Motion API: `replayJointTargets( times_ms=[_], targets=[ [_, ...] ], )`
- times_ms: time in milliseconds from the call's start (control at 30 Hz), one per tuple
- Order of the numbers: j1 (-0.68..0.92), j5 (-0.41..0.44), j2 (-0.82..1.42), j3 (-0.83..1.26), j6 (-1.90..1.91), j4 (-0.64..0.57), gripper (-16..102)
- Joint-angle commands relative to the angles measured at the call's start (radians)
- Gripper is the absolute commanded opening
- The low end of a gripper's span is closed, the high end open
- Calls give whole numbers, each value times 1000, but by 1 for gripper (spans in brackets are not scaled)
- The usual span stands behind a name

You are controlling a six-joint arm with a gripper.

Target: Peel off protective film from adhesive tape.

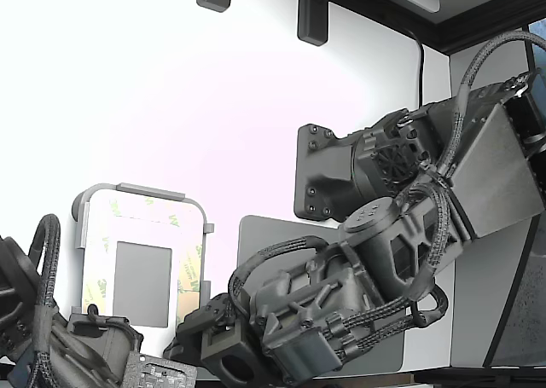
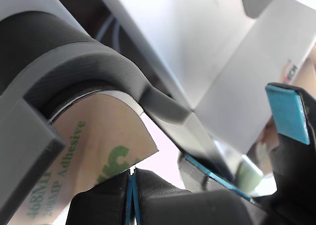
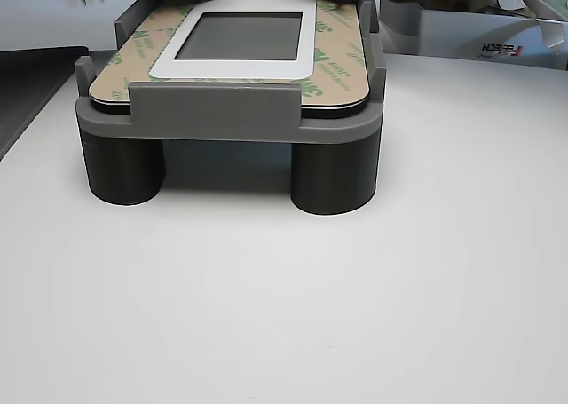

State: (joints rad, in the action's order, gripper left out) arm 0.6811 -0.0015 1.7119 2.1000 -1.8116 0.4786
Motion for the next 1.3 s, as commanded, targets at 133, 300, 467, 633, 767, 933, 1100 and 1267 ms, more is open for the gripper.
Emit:
replayJointTargets(
  times_ms=[133, 300, 467, 633, 767, 933, 1100, 1267],
  targets=[
    [-29, -11, 25, 3, -25, -44, -7],
    [-32, -11, 34, 15, -29, -46, -9],
    [-31, -11, 46, 29, -29, -46, -9],
    [-29, -11, 52, 32, -26, -41, -9],
    [-26, -11, 58, 37, -23, -38, -9],
    [-25, -11, 66, 41, -20, -32, -10],
    [-25, -11, 67, 46, -20, -34, -10],
    [-28, -14, 63, 49, -25, -38, -10]
  ],
)
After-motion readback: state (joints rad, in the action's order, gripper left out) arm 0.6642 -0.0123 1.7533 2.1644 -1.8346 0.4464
